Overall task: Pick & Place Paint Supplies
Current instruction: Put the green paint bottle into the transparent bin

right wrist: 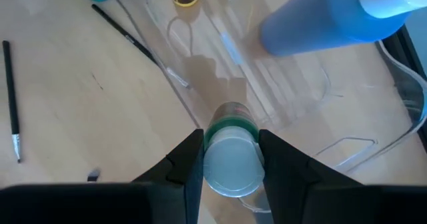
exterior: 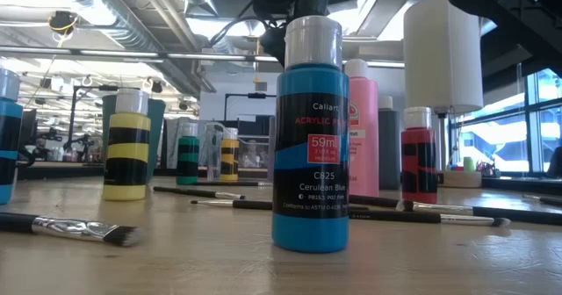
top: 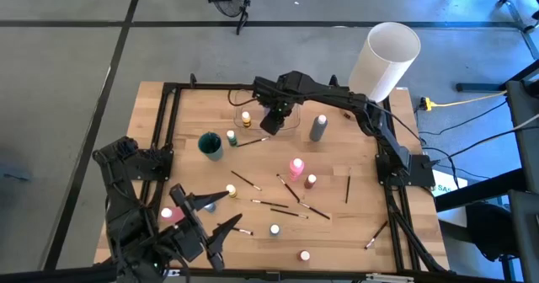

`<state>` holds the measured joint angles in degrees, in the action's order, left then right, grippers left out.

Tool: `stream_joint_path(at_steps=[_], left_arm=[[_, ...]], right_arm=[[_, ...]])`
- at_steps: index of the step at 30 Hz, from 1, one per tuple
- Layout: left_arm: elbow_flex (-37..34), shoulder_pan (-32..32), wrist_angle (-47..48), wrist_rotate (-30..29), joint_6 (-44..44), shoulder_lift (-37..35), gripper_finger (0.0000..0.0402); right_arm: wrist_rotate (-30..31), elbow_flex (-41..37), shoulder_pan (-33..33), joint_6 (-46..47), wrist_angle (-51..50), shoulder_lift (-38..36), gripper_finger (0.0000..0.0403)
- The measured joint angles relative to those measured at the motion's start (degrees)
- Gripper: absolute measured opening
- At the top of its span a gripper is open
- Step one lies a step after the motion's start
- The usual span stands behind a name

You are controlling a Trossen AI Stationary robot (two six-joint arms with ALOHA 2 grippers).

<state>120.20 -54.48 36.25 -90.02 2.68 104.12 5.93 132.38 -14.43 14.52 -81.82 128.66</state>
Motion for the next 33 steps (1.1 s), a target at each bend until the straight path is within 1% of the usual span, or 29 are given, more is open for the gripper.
stream_joint_path(at_steps=[7,15,20,27,33], left_arm=[[0.0,0.19,0.02,0.01,0.0,0.0,0.0253],[0.0,0.19,0.02,0.0,0.0,0.0,0.0253],[0.0,0.19,0.02,0.0,0.02,0.0,0.0253],[0.0,0.19,1.85,0.0,0.04,0.0,0.0253],[0.0,0.19,2.58,0.02,-0.41,0.0,0.0253]], right_arm=[[0.0,-0.49,0.05,-0.58,2.51,0.0,0.0122],[-0.78,-7.78,0.19,-1.77,8.48,0.21,0.0122],[-1.03,-10.48,0.17,-2.14,11.56,0.24,0.0122],[-1.52,-10.69,0.14,-2.16,12.13,0.24,0.0122],[-2.82,-10.69,0.59,-2.92,15.36,0.24,0.0122]])
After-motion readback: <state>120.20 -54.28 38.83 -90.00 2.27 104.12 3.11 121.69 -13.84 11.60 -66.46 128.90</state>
